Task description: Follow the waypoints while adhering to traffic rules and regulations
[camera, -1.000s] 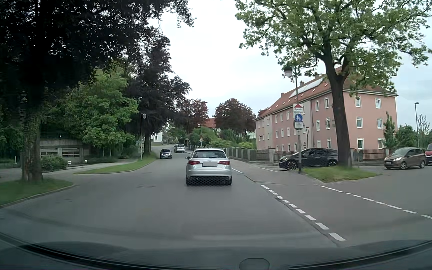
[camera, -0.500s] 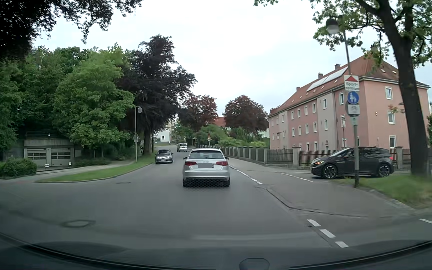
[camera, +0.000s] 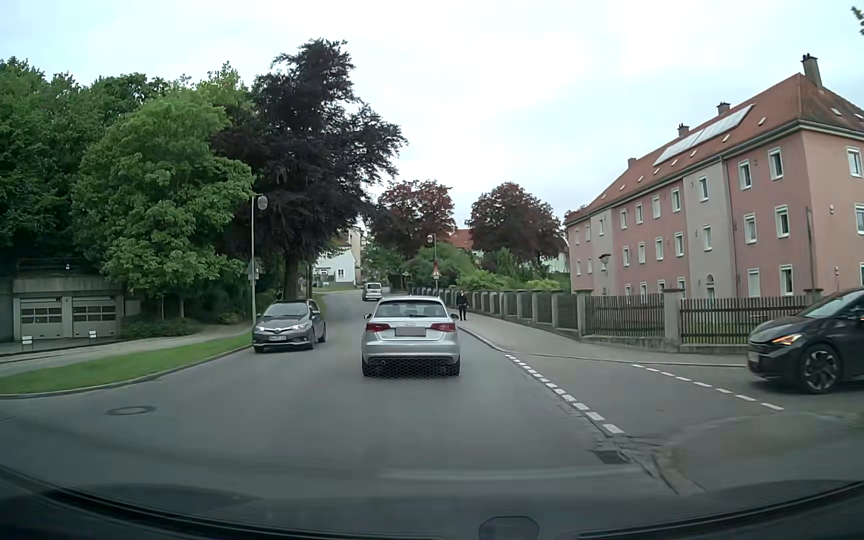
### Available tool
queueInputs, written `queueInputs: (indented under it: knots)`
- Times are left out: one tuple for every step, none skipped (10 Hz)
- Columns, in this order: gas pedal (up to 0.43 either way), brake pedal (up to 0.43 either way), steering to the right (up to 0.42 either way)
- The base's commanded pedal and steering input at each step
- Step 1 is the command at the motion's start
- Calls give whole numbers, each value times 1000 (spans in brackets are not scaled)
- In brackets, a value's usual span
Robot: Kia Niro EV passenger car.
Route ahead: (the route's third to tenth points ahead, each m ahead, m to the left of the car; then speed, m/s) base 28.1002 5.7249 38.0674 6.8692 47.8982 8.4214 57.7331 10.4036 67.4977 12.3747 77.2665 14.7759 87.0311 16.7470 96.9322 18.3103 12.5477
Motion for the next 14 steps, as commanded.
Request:
queueInputs:
  knots:
    - [0,0,-32]
    - [0,0,-32]
    - [0,0,-31]
    - [0,0,-29]
    - [0,0,-27]
    - [0,0,-24]
    - [20,0,-23]
    - [39,0,-23]
    - [47,0,-23]
    - [67,0,-23]
    - [87,0,-25]
    - [98,0,-29]
    - [98,0,-30]
    - [98,0,-29]
